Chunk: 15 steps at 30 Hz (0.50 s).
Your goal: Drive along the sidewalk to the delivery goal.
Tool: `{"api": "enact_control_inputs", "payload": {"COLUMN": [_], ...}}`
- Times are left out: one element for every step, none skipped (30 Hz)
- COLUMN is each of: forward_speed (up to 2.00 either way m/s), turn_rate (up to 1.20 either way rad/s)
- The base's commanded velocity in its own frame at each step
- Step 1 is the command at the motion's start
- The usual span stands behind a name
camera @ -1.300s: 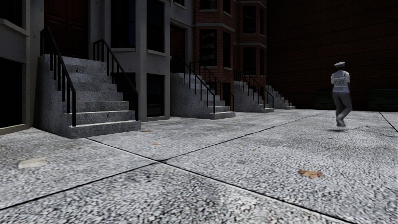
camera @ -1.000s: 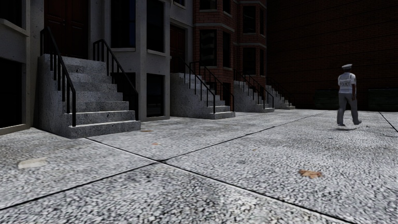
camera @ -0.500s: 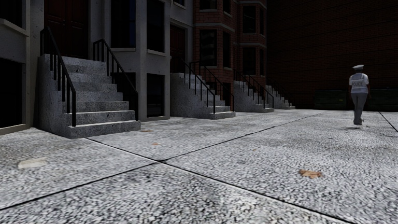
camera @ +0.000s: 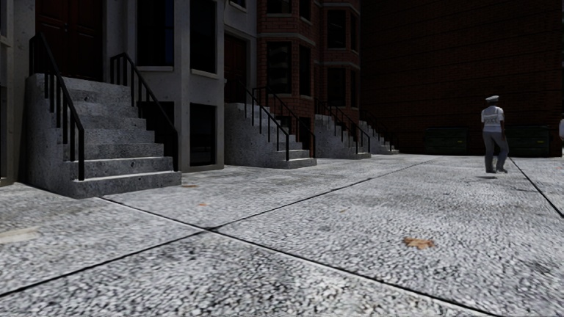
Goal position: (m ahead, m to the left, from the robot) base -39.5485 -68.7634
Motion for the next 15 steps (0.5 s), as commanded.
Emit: {"api": "enact_control_inputs", "payload": {"forward_speed": [0.00, 0.00, 0.00, 0.00, 0.00, 0.00, 0.00, 0.00, 0.00, 0.00, 0.00, 0.00, 0.00, 0.00, 0.00], "turn_rate": [-1.20, -1.20, -1.20, -1.20, -1.20, -1.20, -1.20, -1.20, -1.20, -1.20, -1.20, -1.20, -1.20, -1.20, -1.19]}}
